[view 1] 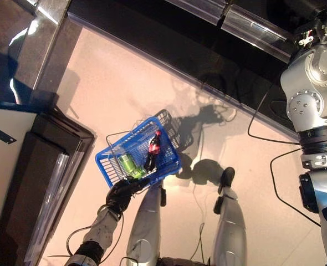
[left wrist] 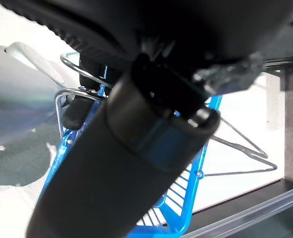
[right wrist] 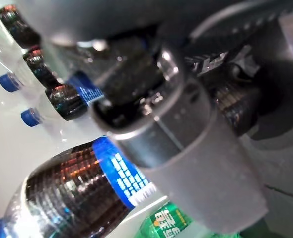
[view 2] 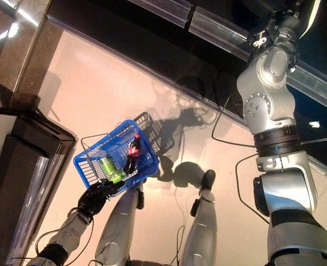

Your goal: Pick up the drink and place into the basket.

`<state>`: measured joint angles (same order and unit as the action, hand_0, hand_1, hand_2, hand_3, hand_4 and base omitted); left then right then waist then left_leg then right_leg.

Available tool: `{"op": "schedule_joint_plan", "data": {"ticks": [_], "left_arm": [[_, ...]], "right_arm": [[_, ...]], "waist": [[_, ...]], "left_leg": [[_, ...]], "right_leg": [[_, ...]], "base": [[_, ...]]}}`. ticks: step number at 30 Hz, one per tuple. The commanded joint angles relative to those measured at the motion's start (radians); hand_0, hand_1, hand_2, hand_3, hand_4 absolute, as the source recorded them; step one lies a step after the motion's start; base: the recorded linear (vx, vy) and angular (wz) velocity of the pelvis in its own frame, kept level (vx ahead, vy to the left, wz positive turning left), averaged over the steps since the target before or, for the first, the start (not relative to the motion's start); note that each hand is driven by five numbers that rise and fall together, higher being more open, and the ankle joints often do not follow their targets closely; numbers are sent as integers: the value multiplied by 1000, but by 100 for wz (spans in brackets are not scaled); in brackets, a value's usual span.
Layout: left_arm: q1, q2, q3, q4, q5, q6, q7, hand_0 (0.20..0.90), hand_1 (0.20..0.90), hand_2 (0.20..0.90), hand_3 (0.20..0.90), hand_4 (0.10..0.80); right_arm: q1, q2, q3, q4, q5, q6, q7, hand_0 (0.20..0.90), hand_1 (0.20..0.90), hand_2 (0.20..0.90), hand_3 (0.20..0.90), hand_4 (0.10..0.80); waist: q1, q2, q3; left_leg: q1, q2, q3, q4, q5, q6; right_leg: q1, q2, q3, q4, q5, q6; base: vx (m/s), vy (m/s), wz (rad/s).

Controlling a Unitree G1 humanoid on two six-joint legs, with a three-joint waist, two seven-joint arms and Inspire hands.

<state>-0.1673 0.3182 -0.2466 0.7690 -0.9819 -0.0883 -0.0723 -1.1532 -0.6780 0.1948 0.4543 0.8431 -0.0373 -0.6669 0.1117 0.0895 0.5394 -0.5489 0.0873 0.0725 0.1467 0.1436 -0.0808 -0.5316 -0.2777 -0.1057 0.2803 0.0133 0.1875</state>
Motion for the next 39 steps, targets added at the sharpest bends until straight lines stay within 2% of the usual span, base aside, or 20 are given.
{"op": "schedule_joint_plan", "data": {"ticks": [1,5,11,21,24,29,39], "left_arm": [[168,78,-36,-81,-20,-26,-63,300,300,300,200,100],[163,94,-33,-96,-36,-41,-65,300,300,300,200,100],[154,100,-26,-111,-43,-63,-74,300,300,300,200,100],[145,111,-4,-149,-62,-101,-129,300,300,300,200,100],[142,119,-7,-201,-89,-126,-143,300,300,300,200,100],[136,113,8,-274,-111,-137,-155,300,300,300,200,100],[152,111,33,-461,-131,-165,-231,300,300,300,200,100]], "right_arm": [[-183,-149,61,6,-96,-36,62,300,300,300,200,100],[-213,-190,98,65,-80,-30,53,300,300,300,200,100],[-208,-202,100,81,-56,-33,66,300,300,300,200,100],[-200,-206,127,69,-104,-55,229,300,300,300,200,100],[-171,-199,109,-23,-119,-66,266,300,300,300,200,100],[-72,-173,57,-232,-161,-23,297,300,300,300,200,100],[234,-53,-71,-529,-151,-44,425,300,300,300,200,100]], "waist": [[53,18,-19],[54,15,-19],[54,6,-19],[49,0,-19],[41,-2,-19],[23,-11,-19],[-10,-31,-19]], "left_leg": [[-35,-23,-66,100,-96,20],[-52,-24,-67,131,-107,24],[-77,-28,-72,208,-146,36],[-62,-17,-73,281,-186,40],[-50,-17,-72,296,-195,40],[-33,-14,-69,338,-220,41],[50,7,-58,379,-246,39]], "right_leg": [[-52,17,-66,61,-7,-71],[-66,17,-70,86,-14,-75],[-83,15,-72,152,-44,-91],[-67,7,-60,217,-79,-103],[-60,7,-52,233,-87,-106],[-47,5,-41,275,-108,-114],[35,2,-23,316,-132,-122]], "base": [[-30,-9,3],[-41,10,6],[-41,-14,4],[-9,-7,3],[-44,3,1],[-28,13,-1],[-5,8,-2]]}}
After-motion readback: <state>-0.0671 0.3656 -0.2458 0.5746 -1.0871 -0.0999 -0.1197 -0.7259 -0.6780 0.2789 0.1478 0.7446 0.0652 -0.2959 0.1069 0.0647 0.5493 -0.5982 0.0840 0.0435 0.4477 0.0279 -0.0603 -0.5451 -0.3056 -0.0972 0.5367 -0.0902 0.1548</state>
